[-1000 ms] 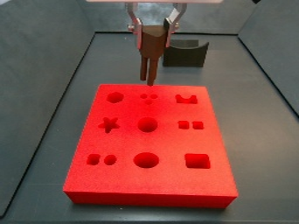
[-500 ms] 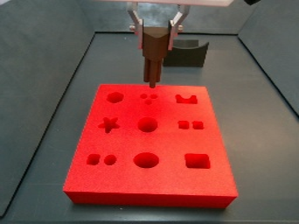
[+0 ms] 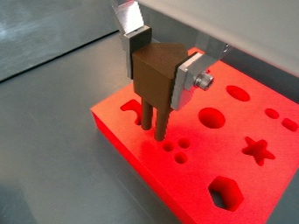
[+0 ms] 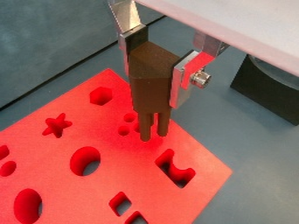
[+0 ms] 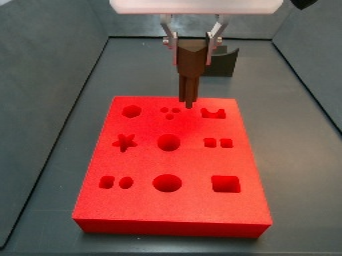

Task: Insert the 3 prong object.

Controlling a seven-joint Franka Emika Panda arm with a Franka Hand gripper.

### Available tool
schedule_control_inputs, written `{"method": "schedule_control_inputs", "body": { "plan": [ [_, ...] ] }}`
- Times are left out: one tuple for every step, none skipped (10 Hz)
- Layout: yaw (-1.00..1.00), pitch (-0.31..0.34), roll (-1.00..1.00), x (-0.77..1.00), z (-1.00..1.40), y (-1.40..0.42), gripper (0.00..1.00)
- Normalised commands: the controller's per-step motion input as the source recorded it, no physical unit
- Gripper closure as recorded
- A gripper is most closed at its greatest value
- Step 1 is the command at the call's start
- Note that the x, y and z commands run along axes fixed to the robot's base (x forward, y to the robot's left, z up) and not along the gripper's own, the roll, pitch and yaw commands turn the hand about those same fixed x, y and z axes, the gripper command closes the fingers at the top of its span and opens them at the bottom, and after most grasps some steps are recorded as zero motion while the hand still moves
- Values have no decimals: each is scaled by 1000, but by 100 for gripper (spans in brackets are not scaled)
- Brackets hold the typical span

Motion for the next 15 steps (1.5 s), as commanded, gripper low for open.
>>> {"method": "schedule_control_inputs", "body": {
  "plan": [
    [-257,-47,180,-326,74,-117,100],
    [-286,-41,147,-269,0,-100,100],
    [-126,0,109,0,-29,-31,100],
    [-149,0,96,0,-114,-26,100],
    [-126,0,97,49,-200,-54,100],
    [-251,0,136,0,-254,-43,100],
    [-386,0,101,-57,-186,0,100],
    [-429,0,50,-91,-97,0,100],
    [-389,0,39,-94,-86,0,100],
    [-363,0,50,-74,-126,-3,100],
    [-346,-1,51,-77,-131,-31,100],
    [-311,-14,57,-89,-151,-94,100],
    [-303,-36,16,0,-57,-194,100],
    [-274,-34,29,100,-80,-183,100],
    [-257,-17,63,151,-134,-106,100]
  ]
}}
